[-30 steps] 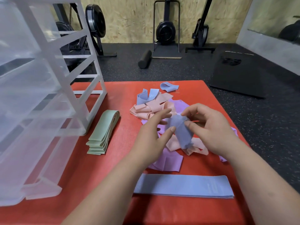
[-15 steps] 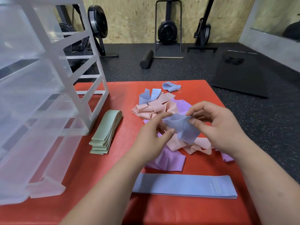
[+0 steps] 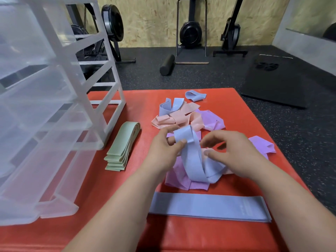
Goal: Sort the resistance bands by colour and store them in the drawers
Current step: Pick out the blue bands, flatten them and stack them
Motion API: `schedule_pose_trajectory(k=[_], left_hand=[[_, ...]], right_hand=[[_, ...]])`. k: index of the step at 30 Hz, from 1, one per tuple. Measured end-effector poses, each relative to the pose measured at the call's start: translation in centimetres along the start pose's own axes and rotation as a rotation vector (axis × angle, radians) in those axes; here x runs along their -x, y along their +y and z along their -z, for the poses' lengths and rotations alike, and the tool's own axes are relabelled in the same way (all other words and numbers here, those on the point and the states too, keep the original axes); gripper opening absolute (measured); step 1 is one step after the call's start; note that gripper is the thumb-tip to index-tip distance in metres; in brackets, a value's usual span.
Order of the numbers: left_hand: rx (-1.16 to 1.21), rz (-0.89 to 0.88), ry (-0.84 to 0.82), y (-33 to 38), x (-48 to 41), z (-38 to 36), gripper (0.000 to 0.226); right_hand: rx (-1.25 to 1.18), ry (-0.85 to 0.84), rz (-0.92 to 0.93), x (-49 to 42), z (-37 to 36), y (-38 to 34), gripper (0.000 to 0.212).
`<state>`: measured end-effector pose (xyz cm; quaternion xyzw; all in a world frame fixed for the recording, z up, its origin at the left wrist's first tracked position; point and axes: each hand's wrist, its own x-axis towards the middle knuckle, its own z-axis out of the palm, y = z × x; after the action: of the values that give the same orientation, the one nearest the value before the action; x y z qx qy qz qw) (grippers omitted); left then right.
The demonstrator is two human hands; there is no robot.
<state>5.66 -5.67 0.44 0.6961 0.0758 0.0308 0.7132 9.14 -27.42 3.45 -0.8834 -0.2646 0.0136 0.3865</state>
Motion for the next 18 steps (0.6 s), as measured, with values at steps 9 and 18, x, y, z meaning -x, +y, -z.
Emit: schedule_pose_trajectory(k=[9, 18], left_hand=[[-0.001, -0.100, -0.078, 1.0, 0.8, -0.3, 0.035], [-0.143, -0.076, 0.061, 1.1, 0.7, -0.2, 0.028]], right_hand=[[0.058, 0.141, 0.100, -0.7, -1.3, -0.1, 0.038], [0.028, 0.340, 0.086, -0.9, -1.0, -0.2, 0.015]])
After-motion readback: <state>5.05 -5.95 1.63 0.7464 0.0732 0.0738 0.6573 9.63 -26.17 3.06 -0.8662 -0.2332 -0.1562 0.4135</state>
